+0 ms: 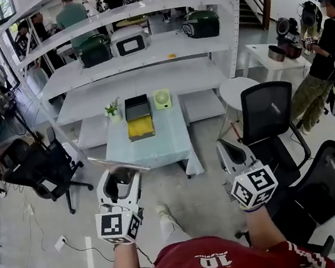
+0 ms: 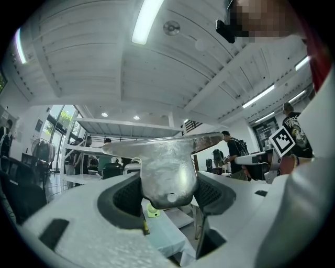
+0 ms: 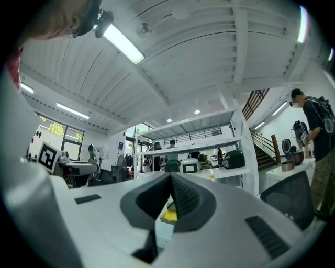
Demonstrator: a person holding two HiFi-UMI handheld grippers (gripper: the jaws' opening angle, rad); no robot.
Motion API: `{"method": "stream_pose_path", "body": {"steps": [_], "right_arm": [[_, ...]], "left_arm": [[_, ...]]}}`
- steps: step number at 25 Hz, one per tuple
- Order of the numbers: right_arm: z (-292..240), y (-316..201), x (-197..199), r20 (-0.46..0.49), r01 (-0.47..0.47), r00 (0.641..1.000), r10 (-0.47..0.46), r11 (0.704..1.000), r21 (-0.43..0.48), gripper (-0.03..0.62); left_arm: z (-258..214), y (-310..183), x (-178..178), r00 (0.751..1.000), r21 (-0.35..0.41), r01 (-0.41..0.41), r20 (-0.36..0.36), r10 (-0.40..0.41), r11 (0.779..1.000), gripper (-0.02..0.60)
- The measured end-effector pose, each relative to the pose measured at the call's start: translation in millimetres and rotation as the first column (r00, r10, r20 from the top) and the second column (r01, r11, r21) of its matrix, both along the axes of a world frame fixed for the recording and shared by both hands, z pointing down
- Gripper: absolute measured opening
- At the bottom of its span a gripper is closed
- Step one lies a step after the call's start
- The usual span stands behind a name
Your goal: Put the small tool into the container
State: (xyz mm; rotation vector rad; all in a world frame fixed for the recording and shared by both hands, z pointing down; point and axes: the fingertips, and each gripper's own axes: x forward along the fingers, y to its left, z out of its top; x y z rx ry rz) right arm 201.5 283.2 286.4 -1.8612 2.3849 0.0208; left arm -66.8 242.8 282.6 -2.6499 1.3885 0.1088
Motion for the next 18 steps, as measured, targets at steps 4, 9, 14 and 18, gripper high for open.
{"method": "stream_pose_path", "body": {"steps": [4, 9, 14, 18], "right_arm": [[4, -5, 2, 0.005, -0.001, 1.0, 0.001, 1.0, -0.012, 0.003], [9, -12, -1, 0.02, 0.021, 1.0, -0.02, 0.999, -0.025, 0.003], [9, -24, -8, 0.019, 0.038, 0.999, -0.037, 0.999, -0.029, 0.003], [8, -40, -13, 0.038, 0.053, 0.998, -0.052, 0.998, -0.027, 0.003]], "left_arm": [[2, -7, 1, 1.0, -0.008, -0.003, 0.0, 0.003, 1.0, 0.293], [6, -12, -1, 1.0, -0.009, 0.008, 0.001, -0.008, 1.0, 0.293], [7, -21, -6, 1.0, -0.01, 0.016, -0.002, -0.016, 1.0, 0.293], [7, -34, -15, 0.999, -0.012, 0.031, -0.016, -0.031, 0.999, 0.293]]}}
